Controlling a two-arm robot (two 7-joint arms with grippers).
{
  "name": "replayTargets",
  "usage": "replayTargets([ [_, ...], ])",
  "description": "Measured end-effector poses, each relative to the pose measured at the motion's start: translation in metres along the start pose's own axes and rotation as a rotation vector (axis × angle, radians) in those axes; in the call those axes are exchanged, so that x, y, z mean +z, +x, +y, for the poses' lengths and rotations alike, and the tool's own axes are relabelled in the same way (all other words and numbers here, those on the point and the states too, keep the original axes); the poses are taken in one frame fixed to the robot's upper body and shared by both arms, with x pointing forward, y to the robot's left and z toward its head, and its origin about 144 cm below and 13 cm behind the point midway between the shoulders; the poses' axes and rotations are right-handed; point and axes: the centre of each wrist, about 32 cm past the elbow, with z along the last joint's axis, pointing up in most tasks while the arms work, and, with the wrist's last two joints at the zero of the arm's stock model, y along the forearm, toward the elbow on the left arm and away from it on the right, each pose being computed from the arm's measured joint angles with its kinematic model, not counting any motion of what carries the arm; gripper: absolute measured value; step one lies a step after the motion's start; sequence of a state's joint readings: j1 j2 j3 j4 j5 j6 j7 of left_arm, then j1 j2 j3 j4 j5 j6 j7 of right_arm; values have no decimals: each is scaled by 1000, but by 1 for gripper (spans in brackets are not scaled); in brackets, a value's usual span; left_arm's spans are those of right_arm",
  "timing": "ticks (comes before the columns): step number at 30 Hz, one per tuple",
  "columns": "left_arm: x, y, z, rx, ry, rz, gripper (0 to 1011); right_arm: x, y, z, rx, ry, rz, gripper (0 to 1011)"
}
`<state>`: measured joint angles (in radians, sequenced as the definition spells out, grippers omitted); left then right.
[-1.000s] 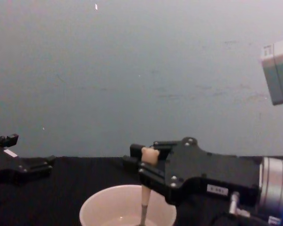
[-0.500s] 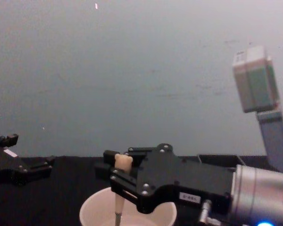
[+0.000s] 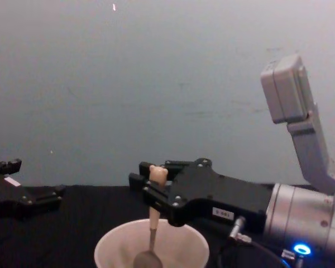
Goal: Pick up the stirring spoon with one hand, stir inside the cup, then place it back in its original position.
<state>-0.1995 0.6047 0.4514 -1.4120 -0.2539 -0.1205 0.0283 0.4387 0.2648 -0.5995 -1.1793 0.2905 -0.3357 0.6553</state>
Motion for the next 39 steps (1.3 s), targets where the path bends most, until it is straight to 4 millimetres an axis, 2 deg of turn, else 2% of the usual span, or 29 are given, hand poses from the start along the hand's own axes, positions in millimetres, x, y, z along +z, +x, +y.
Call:
replayTargets([
  [14,0,0,0,0,0,0,1001,0,6,-10,-32,-14,-9,214],
  [23,0,0,0,0,0,0,1001,4,7,-27,-31,-22,-18,214],
  [31,0,0,0,0,0,0,1001,8,-2,-41,9,-23,-6,214],
  [39,0,0,0,0,0,0,1001,9,-16,-35,72,-4,16,214],
])
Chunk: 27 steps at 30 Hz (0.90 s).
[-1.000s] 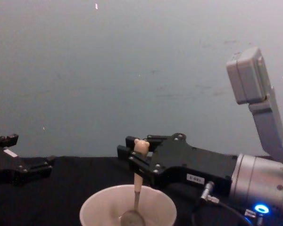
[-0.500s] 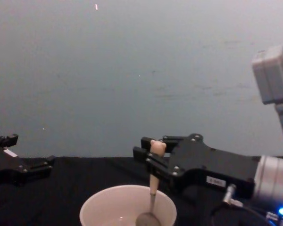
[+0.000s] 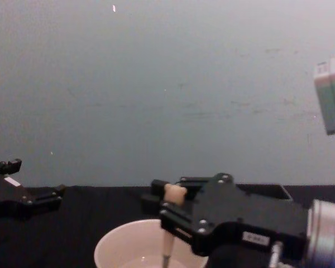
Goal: Pick up the stirring spoon with one hand, stir inside the cup, then place it back in its original position.
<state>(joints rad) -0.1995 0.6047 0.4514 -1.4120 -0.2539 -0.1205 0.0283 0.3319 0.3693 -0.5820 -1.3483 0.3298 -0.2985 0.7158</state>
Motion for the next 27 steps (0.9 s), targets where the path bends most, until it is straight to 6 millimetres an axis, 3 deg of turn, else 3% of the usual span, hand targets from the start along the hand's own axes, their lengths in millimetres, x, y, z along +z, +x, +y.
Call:
replayTargets([
  [7,0,0,0,0,0,0,1001,-4,-3,19,9,13,11,214],
  [15,0,0,0,0,0,0,1002,-9,6,39,-44,13,-11,214],
  [27,0,0,0,0,0,0,1001,-12,19,37,-107,-10,-25,213],
])
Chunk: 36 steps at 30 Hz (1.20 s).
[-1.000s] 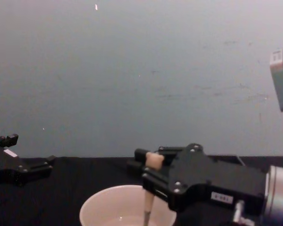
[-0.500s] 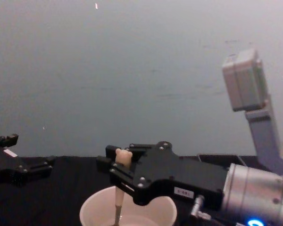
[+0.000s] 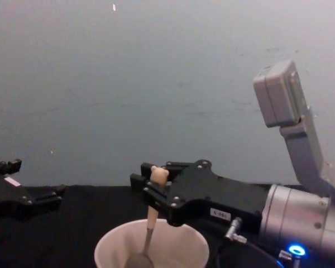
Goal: Pick up the stirring spoon with one hand, stir inside the cup, then place it back in its original position.
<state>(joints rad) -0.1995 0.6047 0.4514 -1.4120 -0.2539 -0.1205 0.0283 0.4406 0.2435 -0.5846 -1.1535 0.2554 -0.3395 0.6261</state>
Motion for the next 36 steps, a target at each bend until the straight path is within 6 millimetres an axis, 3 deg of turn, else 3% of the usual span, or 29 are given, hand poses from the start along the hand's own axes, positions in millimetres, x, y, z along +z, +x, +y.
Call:
replayTargets([
  [21,0,0,0,0,0,0,1001,3,7,-14,-32,-5,-11,214],
  [36,0,0,0,0,0,0,1001,14,0,-40,43,2,-29,214],
])
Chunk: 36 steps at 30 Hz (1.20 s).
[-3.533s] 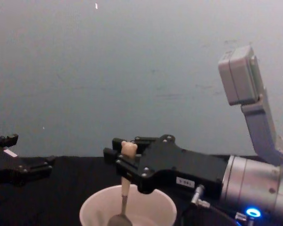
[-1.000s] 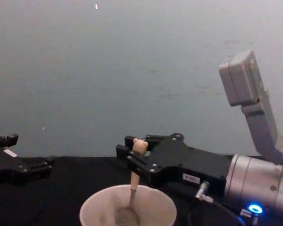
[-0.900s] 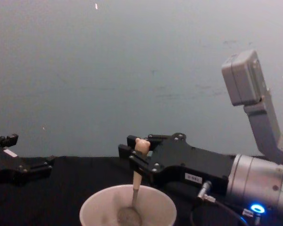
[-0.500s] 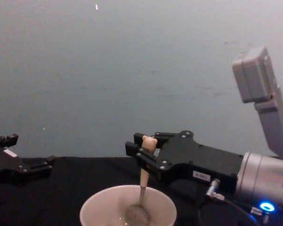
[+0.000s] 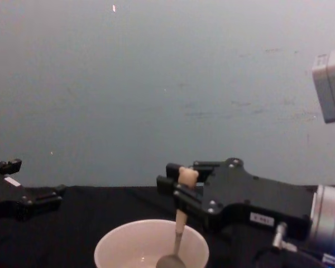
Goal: Pick up the stirring spoon with one hand, stir inside the cup, then place it back in its original position.
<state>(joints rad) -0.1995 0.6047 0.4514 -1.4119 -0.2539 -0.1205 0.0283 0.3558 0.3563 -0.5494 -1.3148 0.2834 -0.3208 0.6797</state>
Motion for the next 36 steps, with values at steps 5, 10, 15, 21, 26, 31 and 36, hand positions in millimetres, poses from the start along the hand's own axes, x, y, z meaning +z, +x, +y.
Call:
replayTargets([
  [5,0,0,0,0,0,0,1001,2,-6,1,50,10,1,213],
  [10,0,0,0,0,0,0,1001,2,-12,8,86,25,6,214],
  [15,0,0,0,0,0,0,1001,1,-15,23,110,42,9,214],
  [21,0,0,0,0,0,0,1001,-2,-10,39,94,45,8,214],
  [26,0,0,0,0,0,0,1001,-5,-4,48,62,40,2,213],
  [31,0,0,0,0,0,0,1001,-7,5,49,20,28,-8,213],
  [36,0,0,0,0,0,0,1001,-7,11,43,-5,21,-15,214],
])
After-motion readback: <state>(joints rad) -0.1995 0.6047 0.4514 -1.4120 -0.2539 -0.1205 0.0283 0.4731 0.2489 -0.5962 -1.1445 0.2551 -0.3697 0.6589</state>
